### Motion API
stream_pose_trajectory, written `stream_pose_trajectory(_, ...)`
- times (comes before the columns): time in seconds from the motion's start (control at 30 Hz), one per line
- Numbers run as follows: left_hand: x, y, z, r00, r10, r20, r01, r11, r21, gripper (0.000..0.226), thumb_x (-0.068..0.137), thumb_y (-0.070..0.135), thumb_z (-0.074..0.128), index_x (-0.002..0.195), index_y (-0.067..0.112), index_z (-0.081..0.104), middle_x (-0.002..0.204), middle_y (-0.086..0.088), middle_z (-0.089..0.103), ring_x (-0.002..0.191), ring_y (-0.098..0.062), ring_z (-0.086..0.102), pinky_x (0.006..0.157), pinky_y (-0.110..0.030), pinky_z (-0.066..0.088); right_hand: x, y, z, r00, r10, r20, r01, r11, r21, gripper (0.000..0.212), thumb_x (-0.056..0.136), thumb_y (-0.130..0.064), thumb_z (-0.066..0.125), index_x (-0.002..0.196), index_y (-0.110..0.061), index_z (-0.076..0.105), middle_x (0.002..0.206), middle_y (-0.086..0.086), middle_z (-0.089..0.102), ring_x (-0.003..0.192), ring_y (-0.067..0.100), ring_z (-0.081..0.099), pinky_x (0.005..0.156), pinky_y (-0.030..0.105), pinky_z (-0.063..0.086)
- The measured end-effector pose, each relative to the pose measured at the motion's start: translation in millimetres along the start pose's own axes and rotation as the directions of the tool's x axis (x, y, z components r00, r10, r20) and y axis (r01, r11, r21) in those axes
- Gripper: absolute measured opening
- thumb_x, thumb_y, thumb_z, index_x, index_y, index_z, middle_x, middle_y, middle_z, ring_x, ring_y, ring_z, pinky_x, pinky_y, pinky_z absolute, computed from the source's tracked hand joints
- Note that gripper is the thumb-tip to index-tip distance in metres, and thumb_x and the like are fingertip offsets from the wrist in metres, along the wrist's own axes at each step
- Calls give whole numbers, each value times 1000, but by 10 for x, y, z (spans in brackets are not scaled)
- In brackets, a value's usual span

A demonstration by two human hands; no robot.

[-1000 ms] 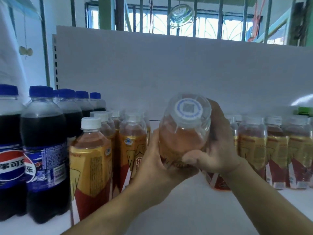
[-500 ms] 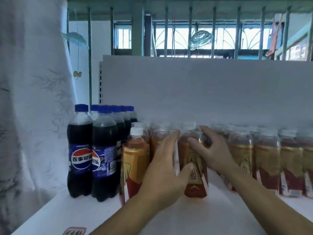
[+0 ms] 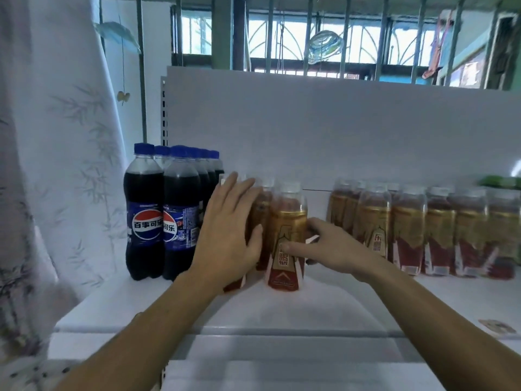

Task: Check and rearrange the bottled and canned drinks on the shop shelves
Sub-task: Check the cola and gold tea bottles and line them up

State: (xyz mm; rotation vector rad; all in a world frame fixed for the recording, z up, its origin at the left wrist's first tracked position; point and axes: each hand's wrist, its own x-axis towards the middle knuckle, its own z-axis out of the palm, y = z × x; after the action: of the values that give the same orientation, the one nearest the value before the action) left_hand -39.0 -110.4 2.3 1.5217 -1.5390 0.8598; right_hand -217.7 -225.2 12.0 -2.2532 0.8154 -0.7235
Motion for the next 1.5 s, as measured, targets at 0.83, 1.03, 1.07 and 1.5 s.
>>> stream_pose_trajectory(0.83, 126, 806, 176, 984, 155, 87, -126, 953, -276, 43, 94, 35, 59, 136, 34, 52, 131, 20, 51, 119, 5, 40, 105, -21, 33, -28, -228, -590, 993, -80, -91, 29, 887, -461, 40, 95, -31, 66, 133, -23, 58, 116, -12, 59, 114, 11, 59, 74, 11, 38)
stream_pose_trajectory(1.03, 429, 1160, 848, 838, -102, 536, 383, 810, -444, 37, 94, 41, 64, 129, 40, 51, 121, 19, 55, 109, -4, 52, 94, -27, 45, 156, 18, -1429, 909, -116, -400, -208, 705, -677, 53, 98, -49, 56, 144, -23, 50, 143, 3, 56, 126, 27, 54, 99, 39, 43)
stream_pose_trajectory(1.07, 494, 1195, 968, 805, -112, 582, 430, 787, -443, 37, 94, 39, 65, 128, 39, 49, 117, 20, 56, 106, -4, 53, 90, -26, 44, 215, 78, -1473, 933, -60, -354, -231, 653, -721, 60, 97, -56, 54, 147, -23, 46, 144, 5, 55, 127, 29, 53, 99, 39, 43)
stream_pose_trajectory(1.5, 472, 1143, 1654, 665, -268, 697, 746, 204, -634, 72, 65, 28, 85, 127, 29, 49, 113, 5, 71, 99, -9, 71, 84, -29, 60, 463, 511, -1254, 876, -311, -368, 223, 939, -262, 42, 86, -58, 69, 121, -35, 69, 118, -15, 69, 104, -1, 60, 96, 28, 50)
